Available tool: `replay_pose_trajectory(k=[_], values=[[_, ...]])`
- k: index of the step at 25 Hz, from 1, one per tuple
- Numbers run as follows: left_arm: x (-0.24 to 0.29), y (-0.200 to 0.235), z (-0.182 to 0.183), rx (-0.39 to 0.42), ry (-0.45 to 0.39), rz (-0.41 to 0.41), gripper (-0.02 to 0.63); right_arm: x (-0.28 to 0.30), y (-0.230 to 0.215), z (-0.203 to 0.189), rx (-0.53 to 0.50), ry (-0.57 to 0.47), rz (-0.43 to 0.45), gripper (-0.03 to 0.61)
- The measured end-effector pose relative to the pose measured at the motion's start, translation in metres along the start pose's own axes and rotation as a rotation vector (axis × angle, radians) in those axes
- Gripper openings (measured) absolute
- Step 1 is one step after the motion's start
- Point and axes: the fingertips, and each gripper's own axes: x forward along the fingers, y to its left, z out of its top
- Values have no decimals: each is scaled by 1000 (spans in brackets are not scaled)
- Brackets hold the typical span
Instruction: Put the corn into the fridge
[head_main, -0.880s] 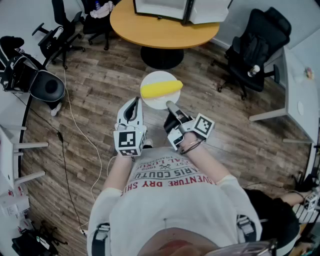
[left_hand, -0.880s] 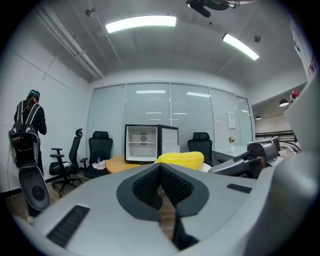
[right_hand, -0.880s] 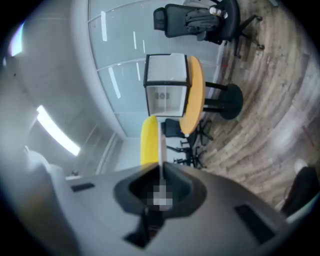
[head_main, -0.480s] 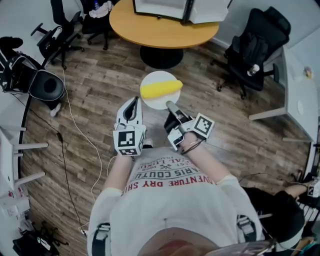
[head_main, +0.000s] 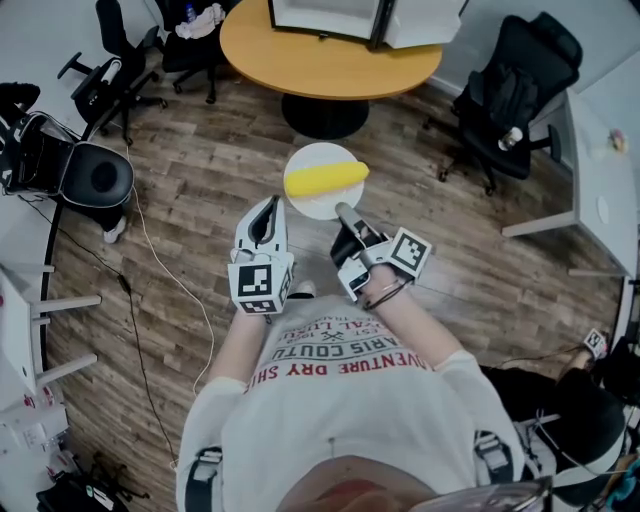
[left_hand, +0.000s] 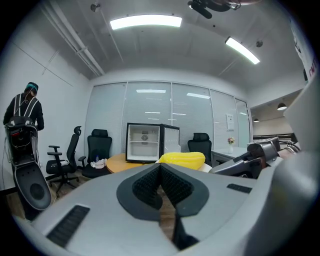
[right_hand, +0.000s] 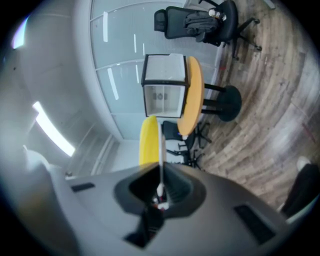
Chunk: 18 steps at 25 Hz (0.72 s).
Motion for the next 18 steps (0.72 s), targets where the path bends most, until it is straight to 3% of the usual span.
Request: replay_pose_trajectory(k=[10,18], values=[[14,65,-1,-9,20,-21,28,65,10,-13,-15,-35,-23,38],[53,83,1,7,20,9,28,109,7,12,-24,-13,-28,38]])
